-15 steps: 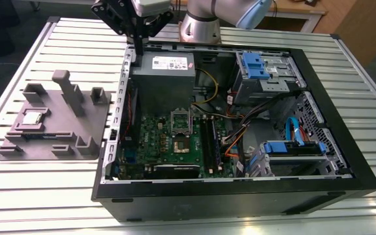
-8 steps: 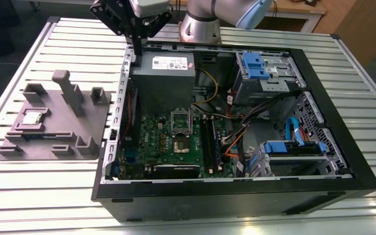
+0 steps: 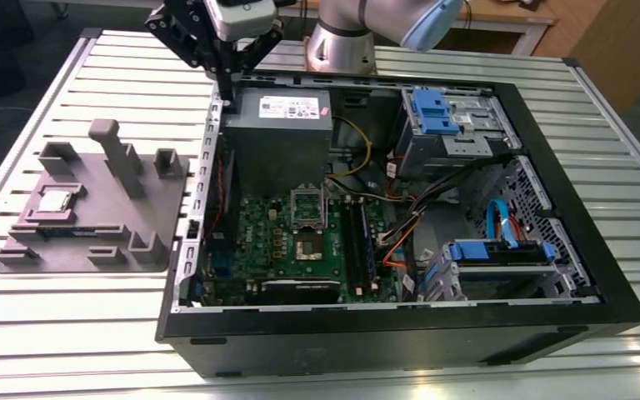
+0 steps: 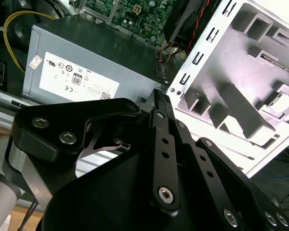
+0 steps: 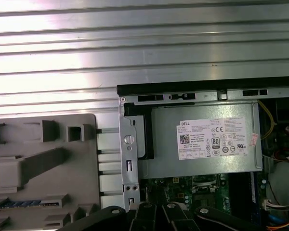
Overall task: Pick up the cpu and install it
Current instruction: 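Reach for the cpu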
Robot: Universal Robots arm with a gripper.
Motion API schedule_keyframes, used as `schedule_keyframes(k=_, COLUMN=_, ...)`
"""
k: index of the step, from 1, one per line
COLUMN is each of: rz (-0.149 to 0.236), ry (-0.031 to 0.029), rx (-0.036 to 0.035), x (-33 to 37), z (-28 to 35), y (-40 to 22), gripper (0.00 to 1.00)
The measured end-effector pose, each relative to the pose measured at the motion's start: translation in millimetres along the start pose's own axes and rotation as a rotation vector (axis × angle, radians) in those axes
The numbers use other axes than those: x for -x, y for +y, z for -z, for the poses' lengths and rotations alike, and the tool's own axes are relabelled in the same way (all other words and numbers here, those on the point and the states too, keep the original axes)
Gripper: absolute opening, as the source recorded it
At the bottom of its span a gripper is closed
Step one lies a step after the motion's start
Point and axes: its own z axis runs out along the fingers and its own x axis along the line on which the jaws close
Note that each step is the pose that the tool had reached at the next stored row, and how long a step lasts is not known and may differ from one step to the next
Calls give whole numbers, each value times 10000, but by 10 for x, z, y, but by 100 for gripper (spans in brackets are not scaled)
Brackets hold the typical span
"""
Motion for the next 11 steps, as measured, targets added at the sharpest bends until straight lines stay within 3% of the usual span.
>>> schedule_keyframes(k=9, rz=1, ry=2, rx=-1, x=-21, z=-5, y=-2, gripper=10)
schedule_keyframes(k=10, rz=-2, ry=44, rx=-3, x=-64, z=-48, y=-7, gripper=10)
schedule_keyframes(k=11, rz=-2, ry=46, rx=-4, x=-124, z=-99, y=-14, gripper=10)
